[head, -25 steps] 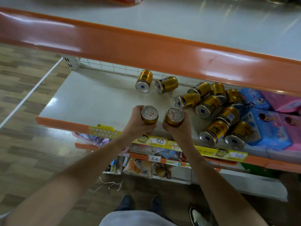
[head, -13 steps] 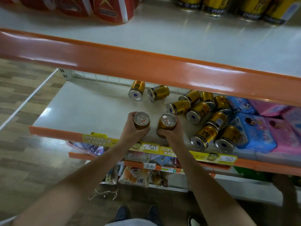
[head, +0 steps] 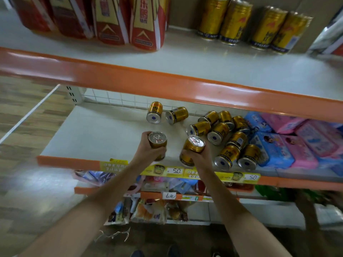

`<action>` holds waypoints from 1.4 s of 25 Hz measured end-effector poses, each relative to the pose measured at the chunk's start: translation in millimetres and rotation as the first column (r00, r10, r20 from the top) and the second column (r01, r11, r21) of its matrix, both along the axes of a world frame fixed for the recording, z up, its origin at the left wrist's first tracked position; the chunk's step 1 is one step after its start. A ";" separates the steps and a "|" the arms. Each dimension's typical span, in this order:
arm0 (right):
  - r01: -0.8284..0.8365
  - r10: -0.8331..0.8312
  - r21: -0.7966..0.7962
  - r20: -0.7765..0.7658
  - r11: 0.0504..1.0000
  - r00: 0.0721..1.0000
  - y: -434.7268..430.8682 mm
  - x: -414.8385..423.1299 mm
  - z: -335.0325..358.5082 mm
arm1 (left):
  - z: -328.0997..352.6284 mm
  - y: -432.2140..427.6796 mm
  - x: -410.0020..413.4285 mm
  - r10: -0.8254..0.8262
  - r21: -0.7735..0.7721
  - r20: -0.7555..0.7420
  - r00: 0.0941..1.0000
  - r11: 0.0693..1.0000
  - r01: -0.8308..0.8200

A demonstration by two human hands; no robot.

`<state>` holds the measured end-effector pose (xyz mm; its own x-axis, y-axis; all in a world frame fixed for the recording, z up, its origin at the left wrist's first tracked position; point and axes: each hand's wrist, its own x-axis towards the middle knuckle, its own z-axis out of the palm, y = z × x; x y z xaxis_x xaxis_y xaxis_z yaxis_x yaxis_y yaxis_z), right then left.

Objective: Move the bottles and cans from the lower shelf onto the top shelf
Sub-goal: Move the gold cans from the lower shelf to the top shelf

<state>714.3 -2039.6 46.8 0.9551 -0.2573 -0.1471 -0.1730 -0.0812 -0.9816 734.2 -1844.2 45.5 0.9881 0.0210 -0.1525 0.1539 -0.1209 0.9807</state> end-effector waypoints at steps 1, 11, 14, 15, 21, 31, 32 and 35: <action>0.020 -0.020 -0.010 0.011 1.000 1.000 0.7 -4.8 2.6 | 2.2 1.8 -2.9 -0.009 -0.009 0.007 1.000 1.000 0.009; -0.035 0.055 -0.144 0.140 0.989 0.989 -13.3 -65.8 45.8 | 51.0 -23.1 -63.4 -0.071 0.082 0.103 0.992 0.995 0.063; -0.124 0.164 -0.194 0.203 0.973 0.966 -38.0 -86.8 62.3 | 70.2 -35.7 -94.0 -0.112 0.089 0.091 0.989 0.991 0.104; -0.149 0.191 -0.200 0.211 0.968 0.959 -44.7 -93.3 68.1 | 78.0 -40.0 -103.6 -0.126 0.099 0.090 0.988 0.988 0.117; -0.235 0.291 -0.230 0.252 0.945 0.923 -77.0 -119.2 112.3 | 134.9 -53.3 -138.8 -0.284 0.204 0.120 0.951 0.945 0.256; -0.261 0.318 -0.191 0.401 0.946 0.859 -90.2 -131.5 218.7 | 251.0 -71.0 -139.8 -0.381 0.198 0.283 0.880 0.921 0.335; -0.259 0.306 -0.167 0.410 0.951 0.859 -89.8 -130.3 232.5 | 264.7 -73.4 -136.3 -0.372 0.198 0.294 0.880 0.925 0.325; -0.242 0.262 -0.101 0.426 0.965 0.866 -91.0 -121.1 281.8 | 306.3 -78.1 -125.2 -0.313 0.062 0.341 0.887 0.948 0.311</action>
<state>593.1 -2130.6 328.6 0.9536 0.0042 0.3010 0.2997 -0.1084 -0.9479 609.0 -1922.2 351.8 0.9348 -0.2971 0.1949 -0.2370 -0.1128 0.9649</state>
